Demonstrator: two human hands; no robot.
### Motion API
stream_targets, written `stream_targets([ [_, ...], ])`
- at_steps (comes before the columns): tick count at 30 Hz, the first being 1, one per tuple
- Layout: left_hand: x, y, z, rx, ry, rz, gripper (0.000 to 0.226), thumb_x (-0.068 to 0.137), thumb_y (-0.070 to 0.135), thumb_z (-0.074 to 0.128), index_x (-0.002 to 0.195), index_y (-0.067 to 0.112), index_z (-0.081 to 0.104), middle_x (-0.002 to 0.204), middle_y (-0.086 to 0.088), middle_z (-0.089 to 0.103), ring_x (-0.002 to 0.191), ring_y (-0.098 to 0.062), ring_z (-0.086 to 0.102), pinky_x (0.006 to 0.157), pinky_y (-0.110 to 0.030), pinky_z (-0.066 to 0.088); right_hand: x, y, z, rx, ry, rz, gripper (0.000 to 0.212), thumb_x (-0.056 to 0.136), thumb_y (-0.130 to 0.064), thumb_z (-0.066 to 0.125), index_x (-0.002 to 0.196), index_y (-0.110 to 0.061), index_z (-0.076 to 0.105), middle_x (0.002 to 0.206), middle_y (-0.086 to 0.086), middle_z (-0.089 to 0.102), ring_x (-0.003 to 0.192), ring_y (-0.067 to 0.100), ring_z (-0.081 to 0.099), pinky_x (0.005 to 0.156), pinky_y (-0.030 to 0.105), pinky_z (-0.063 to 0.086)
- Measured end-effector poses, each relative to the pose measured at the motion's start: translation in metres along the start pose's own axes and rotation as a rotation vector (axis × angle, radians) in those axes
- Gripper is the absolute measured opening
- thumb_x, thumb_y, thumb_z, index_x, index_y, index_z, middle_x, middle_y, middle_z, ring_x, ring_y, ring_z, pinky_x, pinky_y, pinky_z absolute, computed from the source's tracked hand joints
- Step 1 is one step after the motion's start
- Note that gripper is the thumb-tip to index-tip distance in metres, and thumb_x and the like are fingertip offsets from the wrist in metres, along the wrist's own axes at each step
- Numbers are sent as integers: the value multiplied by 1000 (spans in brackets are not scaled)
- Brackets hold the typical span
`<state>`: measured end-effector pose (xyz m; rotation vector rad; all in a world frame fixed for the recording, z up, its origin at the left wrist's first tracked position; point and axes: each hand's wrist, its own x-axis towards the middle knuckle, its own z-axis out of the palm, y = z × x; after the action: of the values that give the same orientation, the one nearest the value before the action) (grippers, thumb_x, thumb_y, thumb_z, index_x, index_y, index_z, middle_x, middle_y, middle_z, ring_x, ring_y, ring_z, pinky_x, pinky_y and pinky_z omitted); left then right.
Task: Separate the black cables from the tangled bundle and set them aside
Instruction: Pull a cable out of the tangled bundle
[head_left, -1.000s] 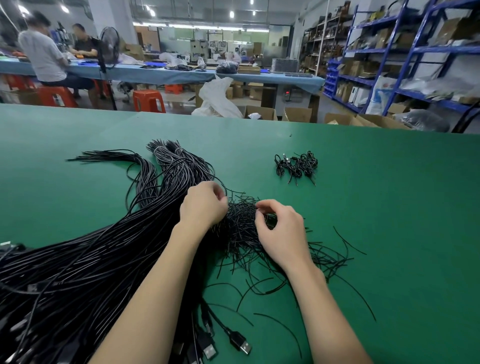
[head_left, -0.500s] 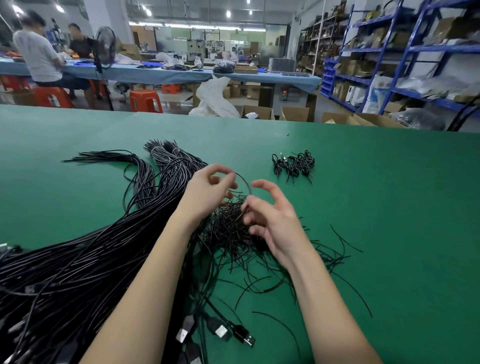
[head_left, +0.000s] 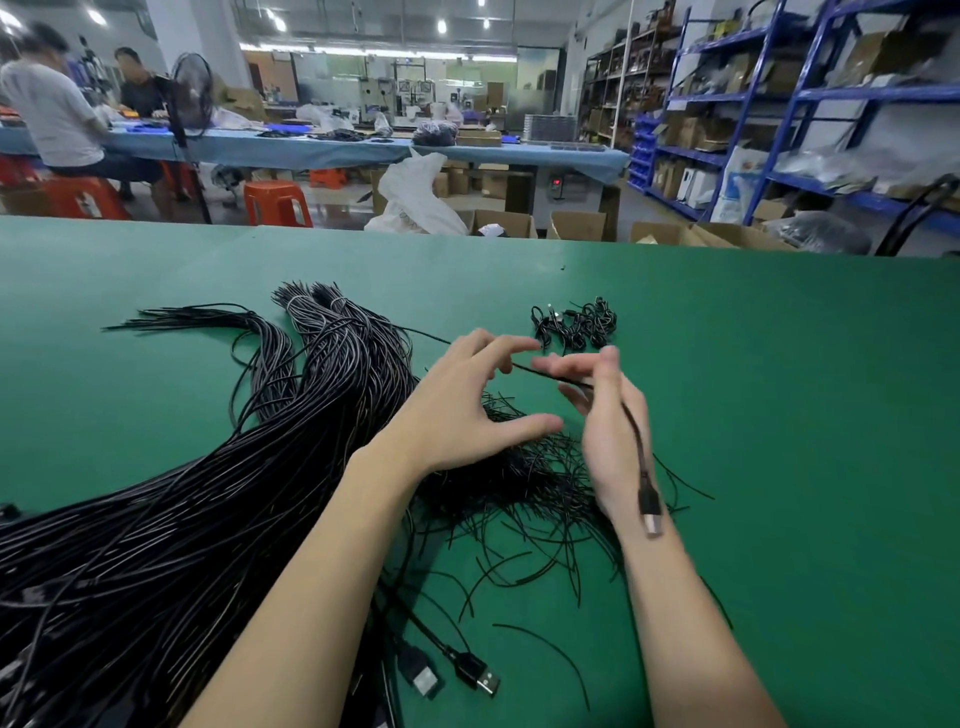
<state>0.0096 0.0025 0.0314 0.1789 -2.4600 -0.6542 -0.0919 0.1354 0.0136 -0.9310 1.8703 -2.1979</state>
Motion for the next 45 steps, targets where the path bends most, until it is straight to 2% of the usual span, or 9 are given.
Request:
stream_targets([
  [3,2,9,-4,-79,-1,-11,70,77,66,71,138,39,50,119,16,51,115,6,46,96,-6,33,1,-10,-1,282,181,99,47,112,-43,19,86,-18,50,43,-3,48,75,17,75,97,40,50],
  [7,3,22,-2,-228,-36,-52,58,90,52,68,141,32,50,133,16,55,126,6,47,107,-22,38,12,-28,-22,-131,308,225,43,106,-57,24,96,-23,49,55,-6,50,45,6,56,77,40,52],
  [9,6,30,1,-365,-79,-85,62,91,48,68,146,29,46,140,15,55,130,7,46,109,-22,38,13,-35,-25,-593,160,149,40,104,-57,33,100,-21,48,76,2,60,64,16,59,63,33,38],
  [14,13,35,13,-706,-97,-339,41,97,34,65,135,19,62,127,11,69,113,7,61,95,-15,45,-3,-38,3,-1209,-385,16,39,102,-37,38,129,-15,55,118,20,68,105,41,63,78,40,43],
  [16,13,29,13,-773,-42,-418,27,103,31,54,117,19,73,116,9,74,109,2,66,91,-18,47,-8,-40,10,-1154,-508,18,32,103,-41,34,115,-25,60,116,16,69,106,41,62,77,41,42],
  [23,15,11,-2,-1380,-29,-522,66,108,47,19,110,10,73,123,-10,72,120,-20,65,102,-32,46,-8,-37,7,-745,-729,172,49,104,-60,27,87,-47,71,68,-13,56,68,-1,53,69,29,37],
  [35,9,21,-24,-1843,-106,-59,85,107,55,8,107,5,77,117,-13,74,125,-33,61,105,-42,49,-9,-23,-26,-10,-686,361,36,98,-47,61,71,-24,65,58,-7,30,54,12,25,53,22,31],
  [40,5,36,-34,-1514,-610,-77,100,99,62,-1,104,1,77,110,-18,74,106,-31,71,95,-38,55,-2,-21,-17,-388,-492,143,25,94,-37,72,86,-14,75,70,14,58,69,16,45,67,47,47],
  [45,8,52,-32,-628,-1076,-323,99,101,66,2,127,-7,64,125,-24,67,117,-29,67,103,-40,52,8,-30,-25,-457,-404,103,14,76,-24,78,64,-30,73,60,-4,60,61,11,47,63,31,41],
])
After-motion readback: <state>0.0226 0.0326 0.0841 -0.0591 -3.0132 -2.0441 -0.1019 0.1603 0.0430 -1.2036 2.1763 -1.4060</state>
